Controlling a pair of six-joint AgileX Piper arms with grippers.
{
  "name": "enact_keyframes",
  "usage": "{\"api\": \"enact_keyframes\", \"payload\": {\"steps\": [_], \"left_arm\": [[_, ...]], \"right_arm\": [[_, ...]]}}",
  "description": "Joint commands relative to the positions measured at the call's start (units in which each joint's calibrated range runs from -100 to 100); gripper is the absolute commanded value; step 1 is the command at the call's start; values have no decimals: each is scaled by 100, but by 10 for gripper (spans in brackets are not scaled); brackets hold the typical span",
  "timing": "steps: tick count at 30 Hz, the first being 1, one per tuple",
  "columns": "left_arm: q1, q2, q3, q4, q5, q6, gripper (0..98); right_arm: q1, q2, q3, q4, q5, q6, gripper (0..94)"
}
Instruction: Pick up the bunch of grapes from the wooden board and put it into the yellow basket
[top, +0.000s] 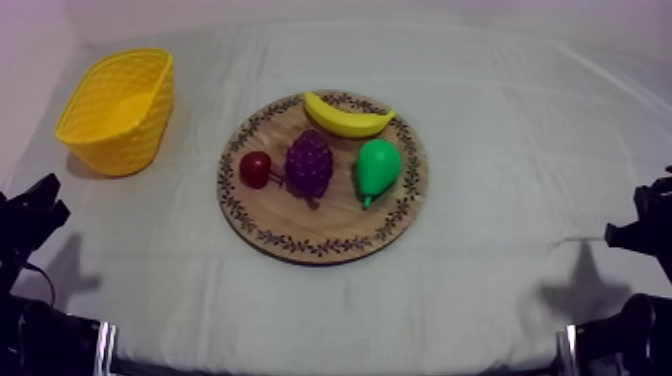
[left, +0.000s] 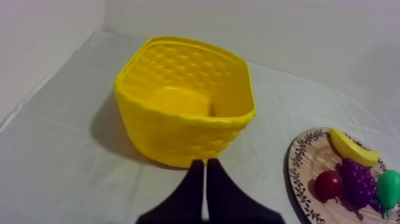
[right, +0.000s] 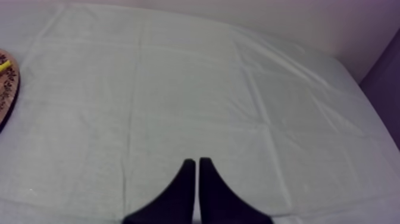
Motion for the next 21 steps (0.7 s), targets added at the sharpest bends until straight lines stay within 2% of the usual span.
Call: {"api": "enact_keyframes", "payload": {"steps": [1, 10, 16, 21], "left_arm": [[1, 1, 3, 1, -5, 4, 0], [53, -4, 6, 1, -7, -11, 0], [602, -23, 33, 6, -96, 7, 0], [822, -25, 32, 10, -113, 73, 0]], "right_arm": [[-1, 1, -5, -1, -2, -1, 3], [-1, 1, -5, -1, -2, 2, 3], [-1, 1, -5, -1, -2, 0, 3], [-1, 1, -5, -1, -2, -1, 3]]}}
